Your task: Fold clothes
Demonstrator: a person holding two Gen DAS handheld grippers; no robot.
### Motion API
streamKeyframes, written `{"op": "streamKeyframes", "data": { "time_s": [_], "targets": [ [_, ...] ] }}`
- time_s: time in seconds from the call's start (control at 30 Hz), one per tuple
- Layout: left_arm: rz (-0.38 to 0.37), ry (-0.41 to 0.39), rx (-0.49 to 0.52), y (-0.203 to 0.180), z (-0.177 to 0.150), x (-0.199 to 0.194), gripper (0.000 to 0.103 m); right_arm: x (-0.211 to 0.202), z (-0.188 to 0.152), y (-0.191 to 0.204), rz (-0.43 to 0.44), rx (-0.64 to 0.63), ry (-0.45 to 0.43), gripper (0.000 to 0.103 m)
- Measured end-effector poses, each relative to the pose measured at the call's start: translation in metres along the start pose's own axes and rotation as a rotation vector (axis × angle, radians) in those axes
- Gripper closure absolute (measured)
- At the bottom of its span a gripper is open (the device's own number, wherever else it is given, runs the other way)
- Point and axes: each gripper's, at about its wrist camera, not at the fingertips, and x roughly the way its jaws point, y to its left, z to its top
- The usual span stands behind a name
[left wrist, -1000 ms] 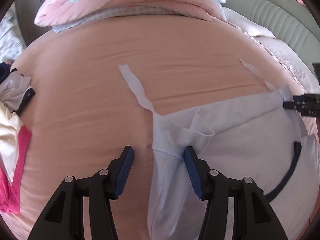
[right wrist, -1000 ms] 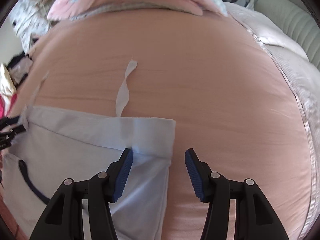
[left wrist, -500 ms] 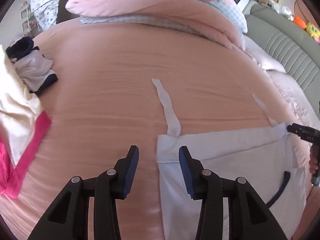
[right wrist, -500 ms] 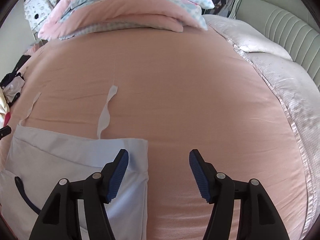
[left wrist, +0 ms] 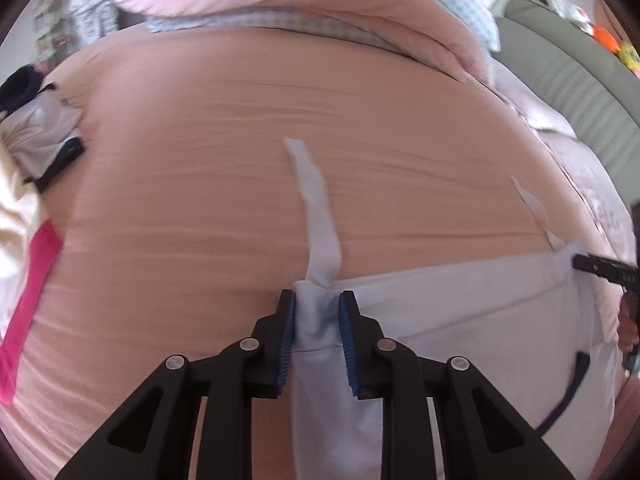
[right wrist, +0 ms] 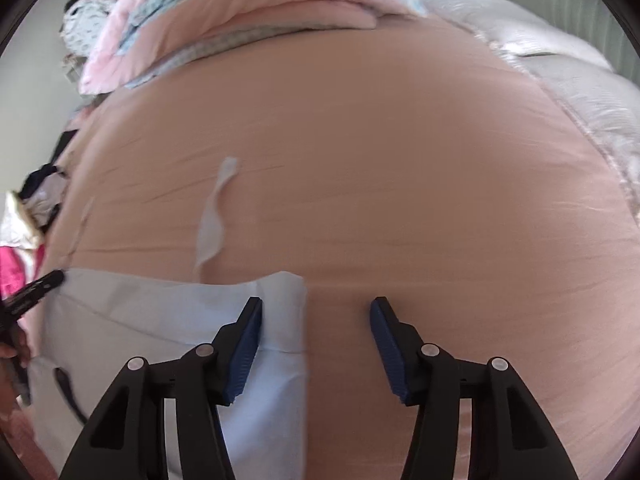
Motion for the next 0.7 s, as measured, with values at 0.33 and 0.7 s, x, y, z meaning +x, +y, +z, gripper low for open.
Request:
{"op": "streamKeyframes", "data": {
  "time_s": [0.33,0.7],
  "targets": [
    [-0.033,-0.157,0.116,-0.023,0.004,-0.072,0.099,-0.049,0.002,0.040,0.063,-0.109,-0.091,0.098],
    [-0.064,-0.188,0.241,-0.052,-0.082,-0.174,0.099,-0.155,-0.091,0.045,0.100,-0.190,-0.202,0.098]
  ]
}}
